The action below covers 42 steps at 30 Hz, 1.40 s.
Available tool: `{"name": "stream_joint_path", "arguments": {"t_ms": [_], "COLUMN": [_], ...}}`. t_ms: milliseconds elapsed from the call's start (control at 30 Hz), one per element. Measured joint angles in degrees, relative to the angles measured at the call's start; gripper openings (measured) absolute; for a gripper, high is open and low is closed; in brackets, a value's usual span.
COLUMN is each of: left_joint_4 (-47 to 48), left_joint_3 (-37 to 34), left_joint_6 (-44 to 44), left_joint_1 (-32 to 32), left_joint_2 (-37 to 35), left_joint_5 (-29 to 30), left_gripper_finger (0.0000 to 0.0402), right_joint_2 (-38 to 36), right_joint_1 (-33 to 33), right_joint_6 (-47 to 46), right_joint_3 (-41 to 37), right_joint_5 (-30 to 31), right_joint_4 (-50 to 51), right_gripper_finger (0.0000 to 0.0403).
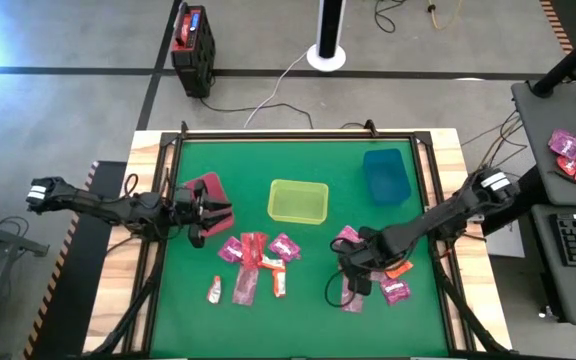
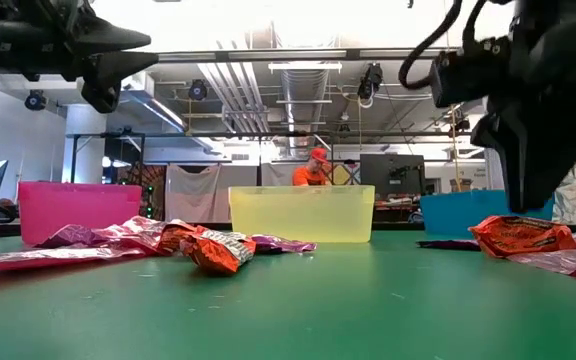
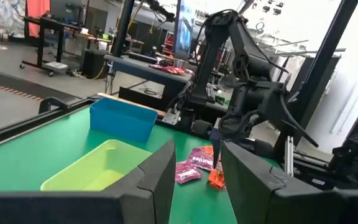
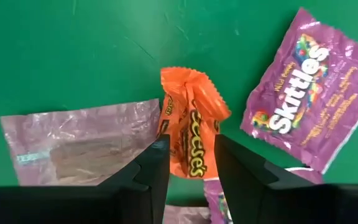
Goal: Sort candy by brand, put in halloween buckets
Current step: Put the orange chocolate into the yellow bin
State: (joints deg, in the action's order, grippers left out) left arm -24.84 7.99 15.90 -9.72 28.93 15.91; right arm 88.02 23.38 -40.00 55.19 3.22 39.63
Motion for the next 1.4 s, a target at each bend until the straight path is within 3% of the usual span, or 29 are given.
{"name": "stream_joint_path", "arguments": {"t_ms": [267,600,867,1100,1233,1400], "left_joint_4": [0.0,-0.1,-0.1,-1.0,-2.6,-2.6], "left_joint_3": [0.0,0.0,0.0,0.0,0.1,1.0], "left_joint_6": [0.0,0.1,1.4,1.6,1.8,5.2], "left_joint_1": [0.0,0.0,0.0,0.0,0.0,0.0], "left_joint_2": [0.8,0.8,1.9,3.2,3.8,4.9], "left_joint_5": [0.0,0.0,0.0,0.1,0.1,0.1], "left_gripper_finger": [0.0113,0.0113,0.0113,0.0113,0.0113,0.0113], "right_joint_2": [2.8,1.7,-2.0,-4.4,-4.5,-2.6], "right_joint_1": [0.0,-0.2,-1.3,-6.6,-11.4,-18.5], "right_joint_6": [0.1,1.4,2.3,12.6,22.1,32.0], "right_joint_3": [-0.1,-0.1,0.0,3.3,3.6,3.0], "right_joint_5": [0.0,0.4,1.8,13.3,19.9,23.7], "right_joint_4": [-0.2,-0.2,-0.4,-6.6,-16.7,-30.9], "right_gripper_finger": [0.0086,0.0016,0.001,0.001,0.001,0.0009]}}
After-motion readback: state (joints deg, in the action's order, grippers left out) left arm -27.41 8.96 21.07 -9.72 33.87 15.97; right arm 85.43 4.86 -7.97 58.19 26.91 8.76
